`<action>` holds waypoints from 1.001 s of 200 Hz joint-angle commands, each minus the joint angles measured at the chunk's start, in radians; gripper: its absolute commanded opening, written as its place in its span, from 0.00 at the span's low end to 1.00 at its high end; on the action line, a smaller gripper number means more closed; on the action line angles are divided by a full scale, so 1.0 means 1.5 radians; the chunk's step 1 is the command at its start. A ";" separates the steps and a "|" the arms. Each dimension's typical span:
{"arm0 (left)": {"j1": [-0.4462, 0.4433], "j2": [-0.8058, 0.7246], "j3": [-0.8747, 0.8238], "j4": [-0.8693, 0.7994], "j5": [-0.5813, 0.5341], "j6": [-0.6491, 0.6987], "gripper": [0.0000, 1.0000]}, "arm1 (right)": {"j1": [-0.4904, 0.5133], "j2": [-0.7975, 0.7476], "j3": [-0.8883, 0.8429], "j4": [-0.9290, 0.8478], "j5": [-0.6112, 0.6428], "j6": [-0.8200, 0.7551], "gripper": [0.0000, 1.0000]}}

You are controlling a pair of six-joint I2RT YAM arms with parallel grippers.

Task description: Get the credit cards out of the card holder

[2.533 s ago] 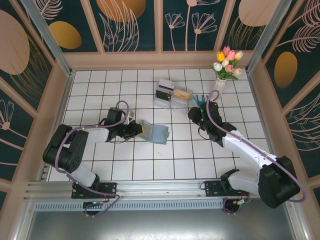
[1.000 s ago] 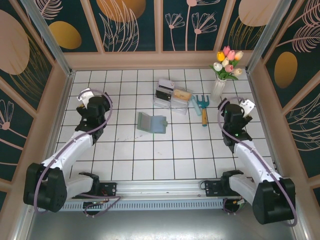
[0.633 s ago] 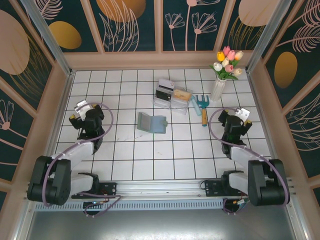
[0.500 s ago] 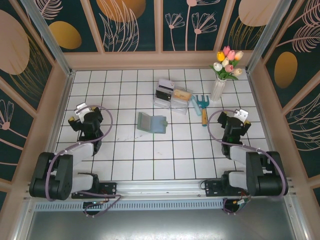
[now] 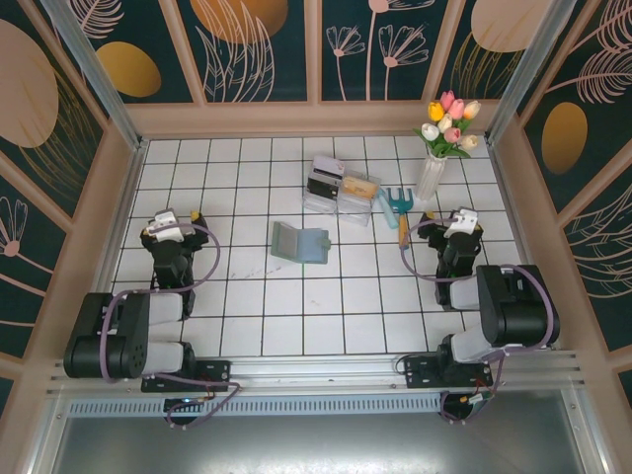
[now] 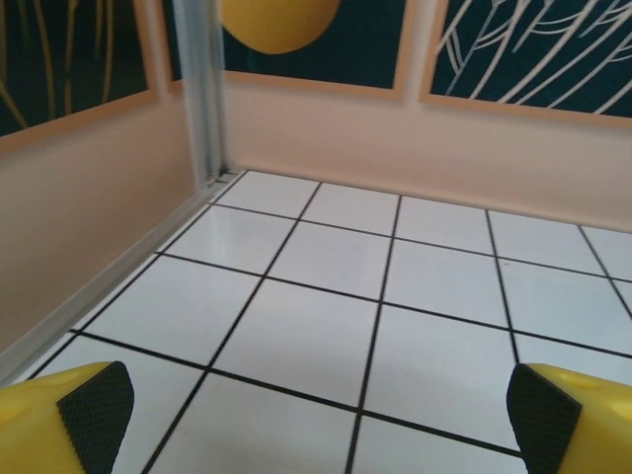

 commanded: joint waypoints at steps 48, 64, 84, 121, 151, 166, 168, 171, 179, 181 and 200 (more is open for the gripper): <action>0.004 0.082 0.017 0.091 0.038 0.013 0.99 | -0.003 0.012 -0.003 0.063 -0.022 -0.006 0.99; 0.004 0.084 0.026 0.074 0.025 0.010 0.99 | -0.010 0.012 0.002 0.055 -0.034 -0.002 0.99; 0.004 0.082 0.026 0.071 0.025 0.011 0.99 | -0.013 0.012 0.003 0.052 -0.039 0.000 0.99; 0.002 0.079 0.014 0.091 0.048 0.023 0.99 | -0.013 0.012 0.003 0.053 -0.040 0.000 0.99; 0.002 0.084 0.032 0.061 0.065 0.028 0.99 | -0.013 0.012 0.002 0.053 -0.040 -0.001 0.99; 0.002 0.084 0.035 0.058 0.067 0.026 0.99 | -0.013 0.012 0.002 0.053 -0.040 0.000 0.99; 0.002 0.084 0.035 0.058 0.067 0.027 0.99 | -0.013 0.012 0.002 0.053 -0.040 0.000 0.99; 0.002 0.084 0.035 0.058 0.067 0.027 0.99 | -0.013 0.012 0.003 0.053 -0.040 0.000 0.99; 0.003 0.085 0.035 0.056 0.067 0.026 0.99 | -0.013 0.012 0.002 0.053 -0.040 -0.001 0.99; 0.002 0.085 0.036 0.056 0.067 0.026 0.99 | -0.013 0.012 0.002 0.053 -0.040 0.000 0.99; 0.003 0.086 0.039 0.052 0.067 0.026 0.99 | -0.013 0.012 0.002 0.053 -0.040 0.000 0.99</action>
